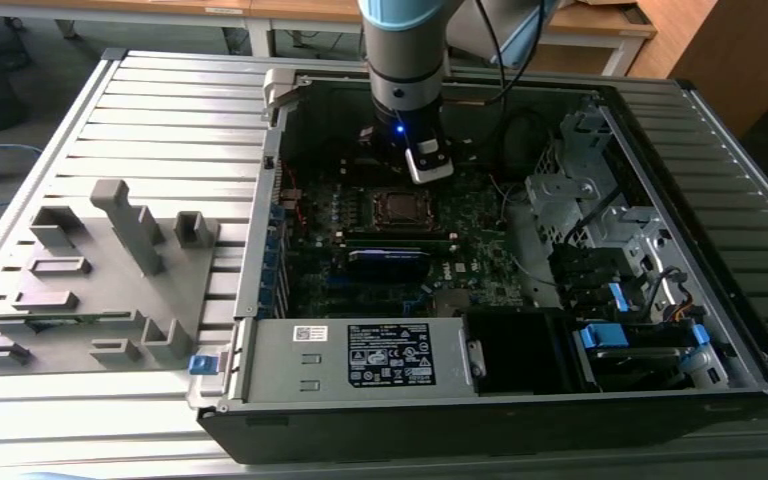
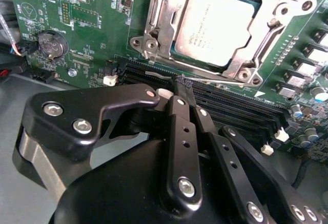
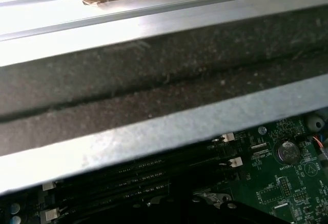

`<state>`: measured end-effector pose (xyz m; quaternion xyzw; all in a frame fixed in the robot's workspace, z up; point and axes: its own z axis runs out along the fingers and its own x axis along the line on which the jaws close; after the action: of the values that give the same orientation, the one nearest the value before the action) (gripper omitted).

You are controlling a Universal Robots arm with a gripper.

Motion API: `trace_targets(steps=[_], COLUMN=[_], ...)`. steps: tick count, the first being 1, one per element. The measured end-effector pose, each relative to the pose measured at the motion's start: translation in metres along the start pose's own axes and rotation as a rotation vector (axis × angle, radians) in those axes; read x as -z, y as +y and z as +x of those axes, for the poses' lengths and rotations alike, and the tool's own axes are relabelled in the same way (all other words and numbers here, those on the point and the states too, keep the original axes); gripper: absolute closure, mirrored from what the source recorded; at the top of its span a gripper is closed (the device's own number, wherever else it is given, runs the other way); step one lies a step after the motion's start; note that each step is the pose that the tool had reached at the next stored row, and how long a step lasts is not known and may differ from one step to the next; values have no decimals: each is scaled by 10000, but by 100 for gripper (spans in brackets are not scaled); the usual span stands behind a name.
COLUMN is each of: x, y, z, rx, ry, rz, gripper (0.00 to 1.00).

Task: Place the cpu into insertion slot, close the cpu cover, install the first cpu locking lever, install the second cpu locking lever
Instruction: 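Install the first cpu locking lever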

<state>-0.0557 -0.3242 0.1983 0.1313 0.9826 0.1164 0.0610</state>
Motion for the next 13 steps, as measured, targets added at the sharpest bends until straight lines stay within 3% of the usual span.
trace_targets(steps=[6, 13], x=[-16, -16], y=[-7, -7], z=[0, 0], rx=[27, 29], ry=[-120, -129], rz=[-36, -38], gripper=[89, 89])
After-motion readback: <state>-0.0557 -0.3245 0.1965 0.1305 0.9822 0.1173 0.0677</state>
